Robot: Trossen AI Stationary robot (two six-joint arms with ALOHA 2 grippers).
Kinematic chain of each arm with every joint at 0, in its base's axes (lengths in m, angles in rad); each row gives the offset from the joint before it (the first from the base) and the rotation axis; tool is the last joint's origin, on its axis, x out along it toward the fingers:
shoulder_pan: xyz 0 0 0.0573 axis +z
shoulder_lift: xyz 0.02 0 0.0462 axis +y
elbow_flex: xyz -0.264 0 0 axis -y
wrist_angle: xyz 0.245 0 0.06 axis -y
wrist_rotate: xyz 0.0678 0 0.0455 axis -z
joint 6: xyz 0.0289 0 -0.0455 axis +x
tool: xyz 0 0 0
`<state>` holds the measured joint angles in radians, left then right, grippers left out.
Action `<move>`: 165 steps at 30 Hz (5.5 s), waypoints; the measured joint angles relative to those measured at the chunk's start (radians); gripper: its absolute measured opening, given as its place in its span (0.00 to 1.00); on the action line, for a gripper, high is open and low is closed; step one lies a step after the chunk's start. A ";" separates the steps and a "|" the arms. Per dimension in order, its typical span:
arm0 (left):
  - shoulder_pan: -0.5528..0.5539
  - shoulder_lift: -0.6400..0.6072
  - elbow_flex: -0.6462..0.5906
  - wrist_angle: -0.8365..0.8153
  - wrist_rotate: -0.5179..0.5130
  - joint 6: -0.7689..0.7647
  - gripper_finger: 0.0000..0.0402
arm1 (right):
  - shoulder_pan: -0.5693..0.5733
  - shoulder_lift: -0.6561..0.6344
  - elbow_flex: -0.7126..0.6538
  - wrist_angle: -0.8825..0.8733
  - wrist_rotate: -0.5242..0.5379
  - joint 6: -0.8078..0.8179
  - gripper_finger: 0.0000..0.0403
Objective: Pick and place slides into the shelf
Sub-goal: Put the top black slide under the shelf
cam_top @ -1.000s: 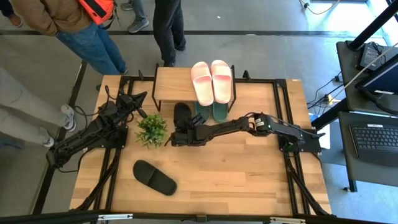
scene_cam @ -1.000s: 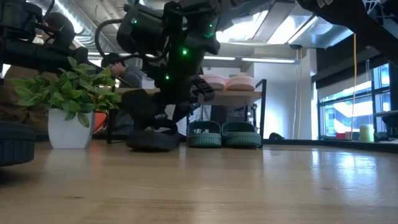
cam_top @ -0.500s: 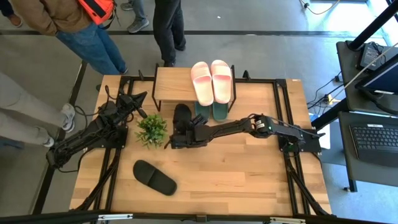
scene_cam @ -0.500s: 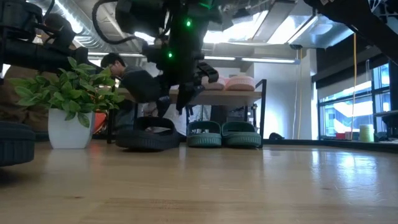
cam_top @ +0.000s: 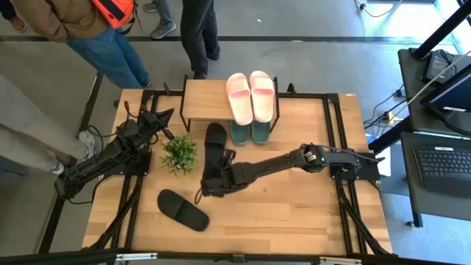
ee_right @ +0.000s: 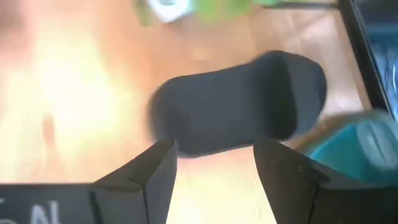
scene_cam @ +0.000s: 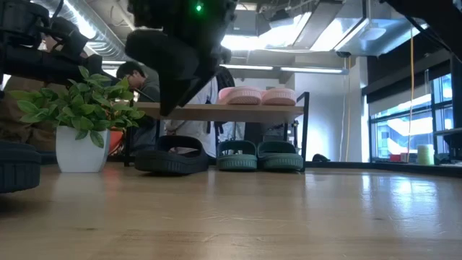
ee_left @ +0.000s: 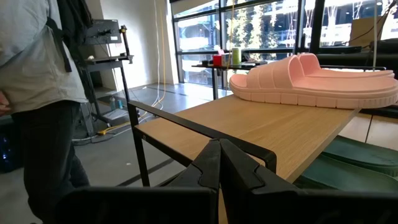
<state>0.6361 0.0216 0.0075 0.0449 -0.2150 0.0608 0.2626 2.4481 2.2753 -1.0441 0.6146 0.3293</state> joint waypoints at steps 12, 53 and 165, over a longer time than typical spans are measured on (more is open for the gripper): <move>0.000 0.000 0.000 0.000 0.000 0.000 0.00 | 0.029 0.000 -0.078 0.200 -0.139 -0.170 0.52; 0.000 0.000 0.000 0.000 0.000 0.002 0.00 | -0.075 0.001 -0.274 0.382 -0.211 -0.202 0.35; 0.000 0.000 0.000 0.000 -0.001 -0.033 0.00 | -0.313 0.000 -0.274 0.225 -0.069 -0.385 0.09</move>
<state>0.6365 0.0216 0.0074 0.0452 -0.2157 0.0280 -0.0505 2.4485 2.0015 -0.8186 0.5458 -0.0554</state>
